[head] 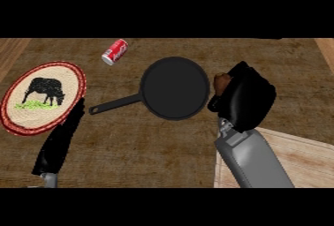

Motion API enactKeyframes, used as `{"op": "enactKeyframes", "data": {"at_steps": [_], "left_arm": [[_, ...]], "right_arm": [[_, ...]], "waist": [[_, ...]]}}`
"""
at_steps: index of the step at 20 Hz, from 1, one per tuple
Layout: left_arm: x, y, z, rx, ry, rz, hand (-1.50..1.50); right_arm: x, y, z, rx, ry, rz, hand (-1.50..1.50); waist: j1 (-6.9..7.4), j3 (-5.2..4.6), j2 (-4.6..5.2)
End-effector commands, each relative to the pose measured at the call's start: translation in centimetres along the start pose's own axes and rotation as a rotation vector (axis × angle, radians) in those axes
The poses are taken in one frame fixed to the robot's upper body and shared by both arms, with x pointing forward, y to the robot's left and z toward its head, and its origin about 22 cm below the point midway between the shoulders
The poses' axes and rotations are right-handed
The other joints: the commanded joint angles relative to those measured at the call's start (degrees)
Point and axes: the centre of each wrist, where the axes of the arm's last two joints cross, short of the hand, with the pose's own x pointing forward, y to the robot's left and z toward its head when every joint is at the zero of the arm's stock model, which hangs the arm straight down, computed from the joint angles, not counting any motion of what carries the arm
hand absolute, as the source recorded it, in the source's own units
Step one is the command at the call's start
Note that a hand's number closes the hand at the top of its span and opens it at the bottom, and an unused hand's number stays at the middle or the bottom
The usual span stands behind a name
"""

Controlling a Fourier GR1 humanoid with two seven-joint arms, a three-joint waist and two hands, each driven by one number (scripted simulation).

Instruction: Pick the sweet potato from the cutting board and place it in the pan

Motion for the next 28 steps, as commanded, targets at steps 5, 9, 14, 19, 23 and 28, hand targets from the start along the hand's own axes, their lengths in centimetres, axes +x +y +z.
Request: {"op": "enactKeyframes", "data": {"at_steps": [5,9,14,19,23,28], "left_arm": [[0.1,0.9,-0.9,0.003,-0.022,-0.015,0.00],[1.2,0.1,-1.0,-0.028,-0.040,-0.009,0.00],[1.1,1.3,-1.3,-0.027,-0.054,-0.015,0.00],[1.2,0.3,-1.4,-0.044,-0.058,-0.015,0.00],[1.3,-0.7,-1.7,-0.068,-0.042,0.002,0.00],[0.6,-1.2,-0.8,-0.037,-0.040,-0.029,0.00]], "right_arm": [[2.3,3.7,-4.4,0.118,0.267,-0.113,1.50],[2.1,7.0,-5.9,0.198,0.286,-0.058,1.50],[0.3,9.3,-7.4,0.362,0.367,-0.196,1.50],[-0.3,9.3,-9.2,0.407,0.514,-0.445,-1.50],[0.2,10.0,-8.8,0.232,0.427,-0.599,-1.50],[0.9,10.2,-9.0,-0.011,0.406,-0.721,-1.50]], "waist": [[1.35,0.04,0.65],[2.13,0.10,0.84],[3.62,0.29,1.64],[4.43,0.34,1.65],[4.06,0.24,1.56],[3.07,0.11,0.87]]}}
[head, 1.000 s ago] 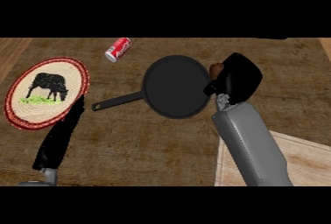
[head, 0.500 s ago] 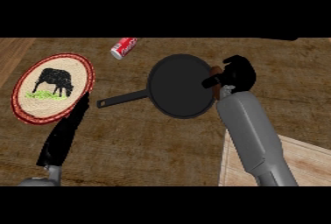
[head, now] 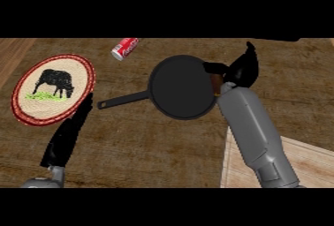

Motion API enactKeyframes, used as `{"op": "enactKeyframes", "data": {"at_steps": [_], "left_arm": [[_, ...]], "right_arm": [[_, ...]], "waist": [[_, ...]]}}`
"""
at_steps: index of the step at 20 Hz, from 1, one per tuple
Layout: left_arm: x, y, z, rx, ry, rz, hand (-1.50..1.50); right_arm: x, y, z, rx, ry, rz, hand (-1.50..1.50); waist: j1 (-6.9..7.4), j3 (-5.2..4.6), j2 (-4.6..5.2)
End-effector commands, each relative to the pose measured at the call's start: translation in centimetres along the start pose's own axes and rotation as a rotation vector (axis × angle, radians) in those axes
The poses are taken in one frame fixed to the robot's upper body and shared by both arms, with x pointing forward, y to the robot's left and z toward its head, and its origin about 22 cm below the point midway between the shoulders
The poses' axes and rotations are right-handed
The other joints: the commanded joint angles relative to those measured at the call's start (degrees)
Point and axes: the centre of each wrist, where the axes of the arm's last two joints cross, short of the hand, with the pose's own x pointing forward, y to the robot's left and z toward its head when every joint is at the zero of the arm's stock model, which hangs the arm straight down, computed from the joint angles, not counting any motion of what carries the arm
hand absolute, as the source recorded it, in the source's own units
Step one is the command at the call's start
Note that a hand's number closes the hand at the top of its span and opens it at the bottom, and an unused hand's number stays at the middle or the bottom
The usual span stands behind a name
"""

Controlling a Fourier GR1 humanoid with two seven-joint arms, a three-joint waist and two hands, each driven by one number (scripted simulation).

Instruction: Pick the sweet potato from the cutting board and place it in the pan

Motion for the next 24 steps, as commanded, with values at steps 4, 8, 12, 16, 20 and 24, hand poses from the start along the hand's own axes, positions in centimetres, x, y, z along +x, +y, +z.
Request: {"op": "enactKeyframes", "data": {"at_steps": [4,8,12,16,20,24], "left_arm": [[-0.5,2.1,-0.4,0.030,0.026,-0.003,0.00],[-0.8,1.4,0.1,0.049,0.040,0.012,0.00],[-2.9,2.3,1.9,0.089,0.082,-0.005,0.00],[-2.6,2.2,3.2,0.087,0.097,0.020,0.00],[-3.6,1.7,2.7,0.120,0.130,0.026,0.00],[-3.4,2.0,3.3,0.145,0.125,0.010,0.00]], "right_arm": [[-1.2,1.0,-0.4,-0.282,0.025,-0.275,-1.50],[-2.9,1.3,-1.0,-0.383,0.089,-0.342,-1.50],[-6.6,1.1,-0.2,-0.424,0.073,-0.372,-1.50],[-8.6,0.4,1.1,-0.403,0.008,-0.349,-1.50],[-13.5,-1.4,2.7,-0.407,-0.006,-0.299,-1.50],[-16.7,-4.0,5.3,-0.395,-0.010,-0.289,-1.50]], "waist": [[-1.88,-0.16,-0.53],[-3.65,-0.21,-1.40],[-5.51,-0.25,-2.50],[-7.17,-0.31,-3.15],[-9.11,-0.39,-3.30],[-10.00,-0.38,-3.50]]}}
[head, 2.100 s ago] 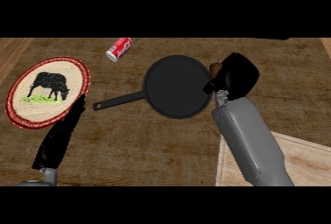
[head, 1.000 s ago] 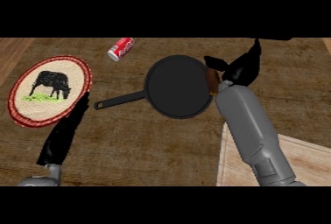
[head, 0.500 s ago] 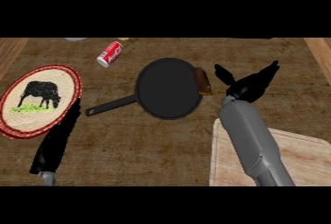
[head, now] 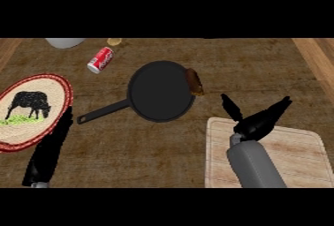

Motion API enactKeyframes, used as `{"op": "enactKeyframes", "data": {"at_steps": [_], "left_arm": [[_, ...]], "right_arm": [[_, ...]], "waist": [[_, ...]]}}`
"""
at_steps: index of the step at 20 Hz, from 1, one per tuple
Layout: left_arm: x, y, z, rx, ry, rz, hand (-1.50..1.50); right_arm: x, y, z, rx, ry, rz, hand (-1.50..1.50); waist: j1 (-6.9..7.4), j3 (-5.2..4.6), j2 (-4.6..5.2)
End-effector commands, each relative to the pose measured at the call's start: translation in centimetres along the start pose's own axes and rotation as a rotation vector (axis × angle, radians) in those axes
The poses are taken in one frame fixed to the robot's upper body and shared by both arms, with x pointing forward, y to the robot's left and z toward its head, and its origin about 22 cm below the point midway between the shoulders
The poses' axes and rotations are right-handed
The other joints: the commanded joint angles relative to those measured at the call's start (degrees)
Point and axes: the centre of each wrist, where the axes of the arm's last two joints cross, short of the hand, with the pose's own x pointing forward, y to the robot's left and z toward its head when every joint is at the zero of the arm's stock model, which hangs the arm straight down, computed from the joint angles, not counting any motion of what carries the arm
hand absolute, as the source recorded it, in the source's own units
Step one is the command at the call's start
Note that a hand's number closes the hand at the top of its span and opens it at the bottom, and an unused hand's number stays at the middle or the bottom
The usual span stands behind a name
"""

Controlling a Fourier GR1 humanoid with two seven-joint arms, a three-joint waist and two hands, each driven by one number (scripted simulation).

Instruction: Pick the sweet potato from the cutting board and place it in the pan

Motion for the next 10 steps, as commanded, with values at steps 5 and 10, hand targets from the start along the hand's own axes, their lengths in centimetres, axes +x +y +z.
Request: {"op": "enactKeyframes", "data": {"at_steps": [5,10], "left_arm": [[-0.5,0.5,0.8,0.023,0.013,0.009,0.00],[1.1,0.1,0.5,0.018,-0.021,-0.003,0.00]], "right_arm": [[-3.7,-9.6,3.6,-0.006,0.019,-0.046,-1.50],[-2.4,-15.9,5.5,-0.008,0.007,-0.054,-1.50]], "waist": [[-0.76,0.00,0.32],[-0.20,0.03,0.72]]}}
